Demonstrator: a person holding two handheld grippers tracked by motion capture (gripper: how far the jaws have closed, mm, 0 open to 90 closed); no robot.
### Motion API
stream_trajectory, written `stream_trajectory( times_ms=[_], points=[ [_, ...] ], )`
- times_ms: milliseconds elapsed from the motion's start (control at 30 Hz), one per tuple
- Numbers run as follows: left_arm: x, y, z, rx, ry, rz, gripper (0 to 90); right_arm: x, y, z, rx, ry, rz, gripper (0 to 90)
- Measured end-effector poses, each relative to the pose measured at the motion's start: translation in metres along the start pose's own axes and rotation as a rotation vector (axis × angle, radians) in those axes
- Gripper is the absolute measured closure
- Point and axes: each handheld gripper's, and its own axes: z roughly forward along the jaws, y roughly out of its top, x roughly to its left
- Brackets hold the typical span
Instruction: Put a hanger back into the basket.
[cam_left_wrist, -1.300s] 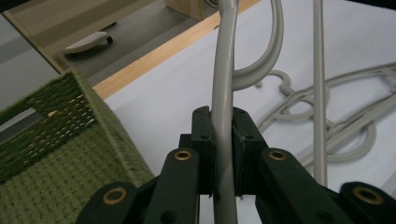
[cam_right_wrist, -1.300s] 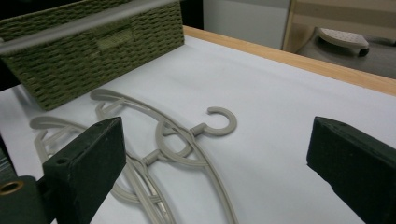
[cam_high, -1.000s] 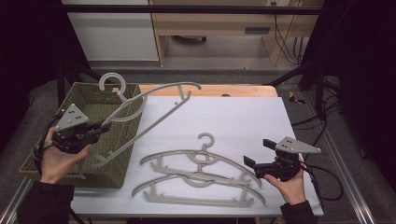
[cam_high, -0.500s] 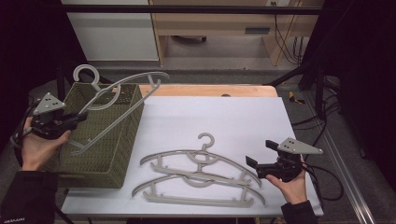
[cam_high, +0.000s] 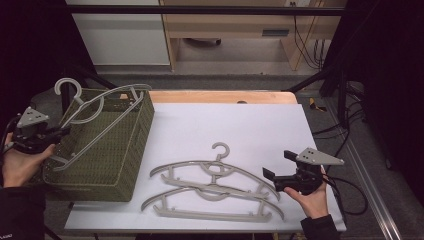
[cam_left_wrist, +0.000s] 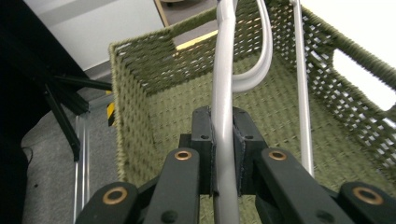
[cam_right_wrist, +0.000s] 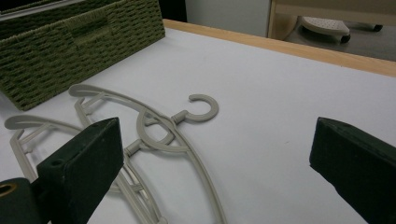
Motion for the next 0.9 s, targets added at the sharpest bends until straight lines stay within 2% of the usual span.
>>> stream_trajectory(
  times_ms=[167,367,467,533,567,700,800,900],
  points=[
    [0.005,-0.004,0.001,0.006,0.003,0.000,81.4,0.001,0.000,0.002,0.005,-0.003,0.002,3.1],
    [0.011,-0.007,-0.002,-0.002,0.026,0.000,81.5,0.000,0.000,0.001,0.008,-0.003,-0.003,3.1],
    [0.011,-0.011,0.002,0.041,0.038,0.018,81.4,0.000,-0.001,0.001,0.011,0.002,-0.003,3.1],
    [0.011,-0.013,0.004,0.051,0.038,0.021,81.4,0.000,-0.001,0.002,0.014,0.000,-0.008,3.0],
    [0.009,-0.017,0.009,0.071,0.038,0.016,81.3,0.001,-0.001,0.002,0.014,0.001,-0.008,3.0],
    [0.005,-0.022,0.016,0.091,0.039,0.008,81.3,0.001,-0.001,0.001,0.015,0.002,-0.004,3.1],
    [0.000,-0.023,0.021,0.122,0.045,0.024,81.2,0.001,-0.001,0.002,0.011,0.003,-0.002,3.1],
    [-0.002,-0.021,0.020,0.121,0.052,0.027,81.2,0.001,-0.001,0.002,0.012,0.004,-0.003,3.2]
  ],
)
